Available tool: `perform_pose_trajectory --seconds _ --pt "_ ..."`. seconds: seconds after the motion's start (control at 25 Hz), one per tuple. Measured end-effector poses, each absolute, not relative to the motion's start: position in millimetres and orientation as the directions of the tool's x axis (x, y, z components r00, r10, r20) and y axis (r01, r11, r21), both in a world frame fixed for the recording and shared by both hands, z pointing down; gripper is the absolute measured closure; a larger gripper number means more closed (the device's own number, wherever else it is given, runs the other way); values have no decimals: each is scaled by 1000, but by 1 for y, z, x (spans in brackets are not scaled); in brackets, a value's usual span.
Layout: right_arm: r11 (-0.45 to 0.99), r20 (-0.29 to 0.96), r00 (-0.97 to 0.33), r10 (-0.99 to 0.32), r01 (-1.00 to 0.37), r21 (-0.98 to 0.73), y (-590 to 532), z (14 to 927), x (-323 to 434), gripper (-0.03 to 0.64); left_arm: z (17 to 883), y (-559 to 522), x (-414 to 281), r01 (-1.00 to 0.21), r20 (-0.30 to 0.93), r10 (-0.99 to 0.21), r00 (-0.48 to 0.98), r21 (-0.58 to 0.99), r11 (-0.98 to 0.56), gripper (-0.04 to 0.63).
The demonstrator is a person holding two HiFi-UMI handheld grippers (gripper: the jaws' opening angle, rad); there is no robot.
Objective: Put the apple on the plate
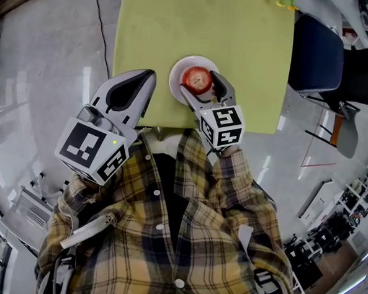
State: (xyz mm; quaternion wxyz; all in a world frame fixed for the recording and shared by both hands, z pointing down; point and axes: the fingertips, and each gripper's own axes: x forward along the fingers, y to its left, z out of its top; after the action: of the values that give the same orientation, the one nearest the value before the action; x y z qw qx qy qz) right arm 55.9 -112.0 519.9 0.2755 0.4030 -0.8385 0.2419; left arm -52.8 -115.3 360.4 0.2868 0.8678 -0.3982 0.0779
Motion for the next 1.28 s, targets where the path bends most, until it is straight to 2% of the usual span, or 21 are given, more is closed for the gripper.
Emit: perform_pose_trajectory --seconds 0.56,0.84,1.28 --pt "501 652 -492 -576 -843 -194 -113 523 57 239 366 -118 -54 -710 357 -619 699 448 -543 586" --pt "485 683 -505 -528 -839 -246 -107 530 55 239 369 -120 -54 -702 356 -612 706 461 -543 588" --pt "491 692 -484 -536 -845 -211 -107 527 64 239 372 -116 -48 -696 351 -610 710 477 -537 587"
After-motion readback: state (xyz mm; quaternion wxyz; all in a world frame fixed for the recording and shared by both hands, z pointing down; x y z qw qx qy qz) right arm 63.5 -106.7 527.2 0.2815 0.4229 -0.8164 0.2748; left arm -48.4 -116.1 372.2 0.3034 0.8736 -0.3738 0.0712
